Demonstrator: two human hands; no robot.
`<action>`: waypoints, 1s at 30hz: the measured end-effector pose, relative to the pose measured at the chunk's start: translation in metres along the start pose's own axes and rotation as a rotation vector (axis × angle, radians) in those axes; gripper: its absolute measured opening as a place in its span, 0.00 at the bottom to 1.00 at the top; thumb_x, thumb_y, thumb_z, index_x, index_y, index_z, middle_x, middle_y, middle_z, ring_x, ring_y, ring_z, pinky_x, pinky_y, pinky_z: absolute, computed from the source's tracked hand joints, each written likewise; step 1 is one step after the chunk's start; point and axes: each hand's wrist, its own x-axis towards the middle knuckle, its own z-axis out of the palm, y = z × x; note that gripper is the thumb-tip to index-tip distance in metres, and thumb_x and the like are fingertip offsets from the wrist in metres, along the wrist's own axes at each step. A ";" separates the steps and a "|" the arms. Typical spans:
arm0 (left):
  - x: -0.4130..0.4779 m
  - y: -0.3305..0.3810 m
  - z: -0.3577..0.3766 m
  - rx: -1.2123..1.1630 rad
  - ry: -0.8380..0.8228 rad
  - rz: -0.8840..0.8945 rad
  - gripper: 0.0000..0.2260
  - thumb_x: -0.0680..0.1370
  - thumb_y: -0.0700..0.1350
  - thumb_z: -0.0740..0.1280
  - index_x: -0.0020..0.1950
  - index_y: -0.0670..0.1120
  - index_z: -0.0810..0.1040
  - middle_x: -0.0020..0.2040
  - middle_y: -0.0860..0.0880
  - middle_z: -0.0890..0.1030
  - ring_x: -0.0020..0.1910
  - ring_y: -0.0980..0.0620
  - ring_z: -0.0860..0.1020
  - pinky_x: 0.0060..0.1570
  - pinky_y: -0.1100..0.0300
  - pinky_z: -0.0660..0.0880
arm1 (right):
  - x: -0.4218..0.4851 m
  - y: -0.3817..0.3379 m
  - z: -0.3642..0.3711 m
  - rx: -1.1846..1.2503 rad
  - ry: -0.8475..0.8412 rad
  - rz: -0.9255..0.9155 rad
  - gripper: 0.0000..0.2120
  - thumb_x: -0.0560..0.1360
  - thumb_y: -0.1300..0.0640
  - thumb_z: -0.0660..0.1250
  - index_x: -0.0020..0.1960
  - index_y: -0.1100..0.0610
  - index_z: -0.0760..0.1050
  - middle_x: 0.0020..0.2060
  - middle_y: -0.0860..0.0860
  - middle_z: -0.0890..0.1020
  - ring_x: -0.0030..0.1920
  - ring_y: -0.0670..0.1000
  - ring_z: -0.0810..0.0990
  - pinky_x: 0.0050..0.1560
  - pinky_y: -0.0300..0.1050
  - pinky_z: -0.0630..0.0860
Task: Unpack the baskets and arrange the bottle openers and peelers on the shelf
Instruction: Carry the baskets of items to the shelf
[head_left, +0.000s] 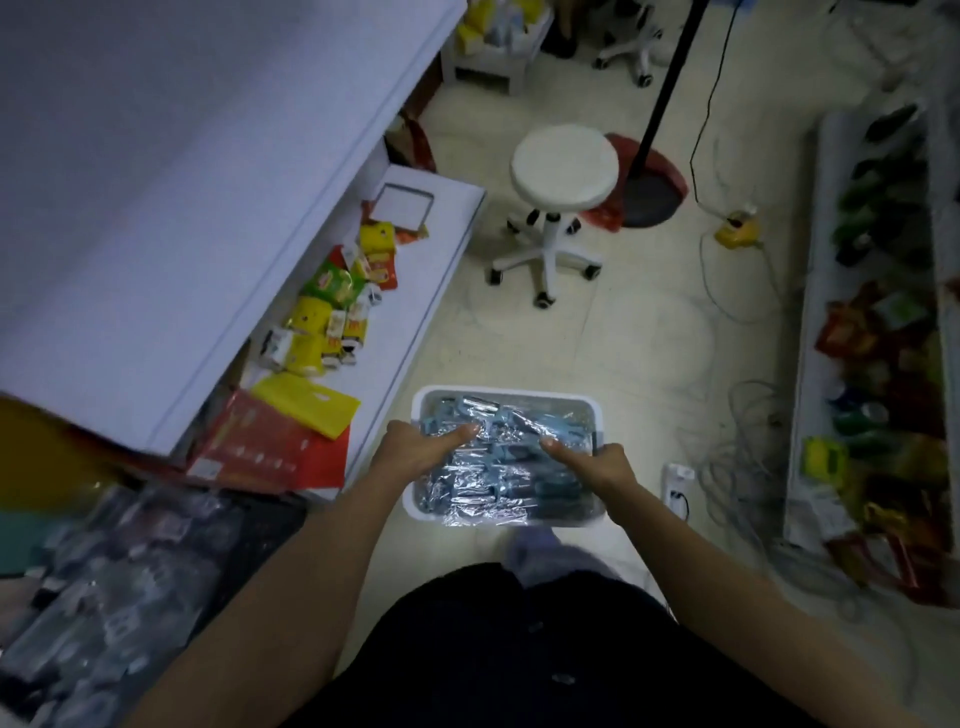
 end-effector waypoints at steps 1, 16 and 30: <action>0.010 0.023 -0.005 -0.023 0.015 0.005 0.58 0.57 0.70 0.73 0.73 0.35 0.58 0.70 0.39 0.69 0.59 0.45 0.75 0.47 0.60 0.70 | 0.013 -0.025 -0.010 -0.007 -0.008 -0.031 0.50 0.56 0.36 0.78 0.66 0.67 0.68 0.61 0.63 0.76 0.60 0.62 0.77 0.61 0.58 0.75; 0.198 0.284 -0.139 -0.156 0.131 0.202 0.49 0.54 0.71 0.73 0.66 0.41 0.72 0.63 0.41 0.76 0.58 0.42 0.77 0.59 0.47 0.76 | 0.190 -0.366 -0.025 -0.067 -0.077 -0.346 0.27 0.61 0.41 0.78 0.52 0.54 0.77 0.54 0.54 0.81 0.47 0.50 0.80 0.46 0.41 0.78; 0.366 0.431 -0.244 0.004 0.219 0.113 0.53 0.49 0.75 0.70 0.63 0.41 0.74 0.58 0.41 0.79 0.55 0.43 0.79 0.56 0.49 0.77 | 0.340 -0.555 0.022 0.014 -0.144 -0.280 0.26 0.63 0.45 0.79 0.52 0.59 0.77 0.52 0.54 0.81 0.50 0.52 0.81 0.54 0.45 0.78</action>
